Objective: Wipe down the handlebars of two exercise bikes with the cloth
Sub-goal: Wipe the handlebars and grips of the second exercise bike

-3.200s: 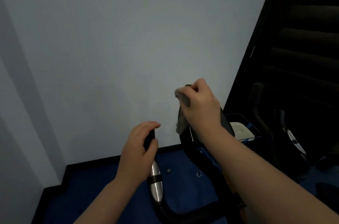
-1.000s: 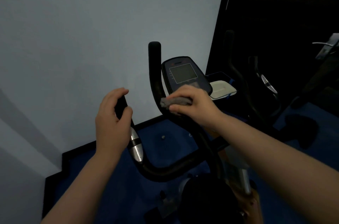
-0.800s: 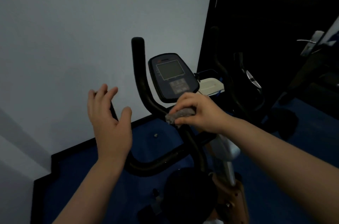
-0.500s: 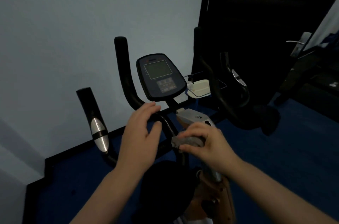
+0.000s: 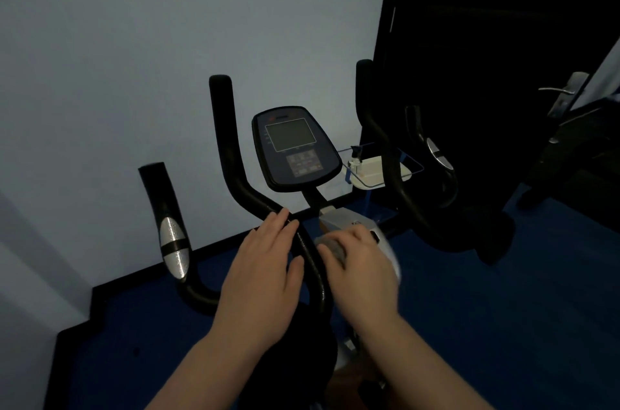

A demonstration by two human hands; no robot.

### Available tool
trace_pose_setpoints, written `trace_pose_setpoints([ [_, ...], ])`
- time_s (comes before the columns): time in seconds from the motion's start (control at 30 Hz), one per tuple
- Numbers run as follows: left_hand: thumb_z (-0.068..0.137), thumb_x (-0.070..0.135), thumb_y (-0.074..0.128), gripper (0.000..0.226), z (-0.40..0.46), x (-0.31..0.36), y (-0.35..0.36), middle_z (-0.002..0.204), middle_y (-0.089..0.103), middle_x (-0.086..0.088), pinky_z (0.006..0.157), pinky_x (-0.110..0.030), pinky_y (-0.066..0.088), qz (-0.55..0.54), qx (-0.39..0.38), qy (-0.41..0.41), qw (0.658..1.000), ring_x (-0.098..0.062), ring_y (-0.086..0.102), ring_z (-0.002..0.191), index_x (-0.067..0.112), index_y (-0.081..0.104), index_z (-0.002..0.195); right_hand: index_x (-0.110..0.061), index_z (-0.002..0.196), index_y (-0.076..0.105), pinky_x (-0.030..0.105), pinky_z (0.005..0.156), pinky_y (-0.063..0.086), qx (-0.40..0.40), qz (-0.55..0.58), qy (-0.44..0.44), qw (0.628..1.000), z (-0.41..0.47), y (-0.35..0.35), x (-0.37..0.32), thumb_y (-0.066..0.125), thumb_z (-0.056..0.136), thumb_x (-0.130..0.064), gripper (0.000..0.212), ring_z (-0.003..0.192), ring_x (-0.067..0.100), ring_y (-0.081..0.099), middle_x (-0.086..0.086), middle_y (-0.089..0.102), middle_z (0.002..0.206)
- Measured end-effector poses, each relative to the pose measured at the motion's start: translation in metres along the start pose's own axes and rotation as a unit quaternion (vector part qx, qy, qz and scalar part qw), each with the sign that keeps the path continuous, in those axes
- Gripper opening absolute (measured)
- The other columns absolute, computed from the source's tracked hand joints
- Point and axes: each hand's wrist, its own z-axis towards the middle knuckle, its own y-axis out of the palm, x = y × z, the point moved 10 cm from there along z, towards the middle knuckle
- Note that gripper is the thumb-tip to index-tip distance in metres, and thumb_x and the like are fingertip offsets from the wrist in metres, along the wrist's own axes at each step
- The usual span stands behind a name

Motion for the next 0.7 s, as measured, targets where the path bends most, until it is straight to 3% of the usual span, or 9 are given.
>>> trace_pose_setpoints([
  [0.13, 0.099, 0.035, 0.037, 0.053, -0.001, 0.0, -0.001, 0.157, 0.004, 0.021, 0.121, -0.027, 0.009, 0.004, 0.002, 0.001, 1.0, 0.004, 0.0, 0.143, 0.032, 0.018, 0.149, -0.033, 0.105, 0.066, 0.025, 0.079, 0.046, -0.078, -0.006, -0.016, 0.997, 0.01, -0.004, 0.004, 0.056, 0.092, -0.035, 0.016, 0.094, 0.003, 0.053, -0.018, 0.051, 0.104],
  [0.23, 0.099, 0.034, 0.036, 0.052, -0.001, -0.001, -0.001, 0.156, 0.004, 0.022, 0.121, -0.027, 0.009, -0.007, 0.004, 0.002, 1.0, 0.008, -0.001, 0.14, 0.032, 0.019, 0.149, -0.029, 0.1, 0.067, 0.027, 0.069, 0.049, -0.028, -0.109, -0.032, 0.993, 0.02, -0.014, 0.001, 0.056, 0.091, -0.033, 0.015, 0.089, 0.009, 0.057, -0.012, 0.052, 0.106],
  [0.3, 0.099, 0.034, 0.036, 0.052, -0.002, -0.001, -0.001, 0.155, 0.004, 0.023, 0.121, -0.027, 0.008, -0.009, 0.007, 0.003, 1.0, 0.011, -0.003, 0.137, 0.033, 0.019, 0.148, -0.027, 0.101, 0.068, 0.021, 0.066, 0.045, -0.005, -0.078, -0.033, 0.996, 0.012, -0.005, -0.009, 0.056, 0.091, -0.03, 0.016, 0.086, 0.007, 0.057, -0.011, 0.056, 0.107],
  [0.4, 0.1, 0.033, 0.036, 0.051, -0.002, -0.001, -0.001, 0.154, 0.005, 0.024, 0.121, -0.026, 0.008, -0.014, 0.001, 0.003, 1.0, 0.012, -0.004, 0.136, 0.034, 0.02, 0.148, -0.031, 0.1, 0.069, 0.011, 0.068, 0.041, -0.043, 0.022, -0.024, 0.999, 0.007, 0.005, -0.001, 0.06, 0.09, -0.031, 0.014, 0.085, -0.002, 0.053, -0.018, 0.059, 0.103],
  [0.5, 0.1, 0.031, 0.037, 0.049, 0.0, -0.001, -0.002, 0.154, 0.01, 0.024, 0.119, -0.022, 0.006, -0.021, 0.014, 0.006, 1.0, 0.012, -0.001, 0.136, 0.032, 0.025, 0.147, -0.033, 0.094, 0.07, 0.028, 0.081, 0.051, -0.087, 0.065, -0.023, 0.994, 0.024, -0.009, 0.007, 0.066, 0.086, -0.029, 0.01, 0.093, 0.003, 0.059, -0.015, 0.061, 0.098],
  [0.6, 0.098, 0.025, 0.042, 0.045, -0.002, -0.004, -0.01, 0.152, 0.027, 0.019, 0.119, -0.026, 0.016, -0.072, 0.052, -0.007, 0.996, 0.006, 0.017, 0.138, 0.03, 0.037, 0.142, -0.027, 0.102, 0.068, 0.027, 0.086, 0.05, -0.038, 0.128, -0.15, 0.98, 0.034, -0.038, -0.032, 0.068, 0.085, -0.018, 0.02, 0.098, 0.002, 0.059, -0.013, 0.061, 0.102],
  [0.7, 0.091, 0.026, 0.042, 0.043, -0.016, -0.032, -0.036, 0.14, 0.048, 0.011, 0.112, -0.035, 0.033, -0.128, 0.144, -0.055, 0.98, -0.005, 0.039, 0.131, 0.025, 0.05, 0.133, -0.025, 0.111, 0.063, 0.021, 0.09, 0.045, -0.12, 0.075, -0.323, 0.936, 0.013, -0.017, -0.084, 0.067, 0.084, -0.016, 0.029, 0.106, 0.001, 0.055, -0.014, 0.058, 0.111],
])
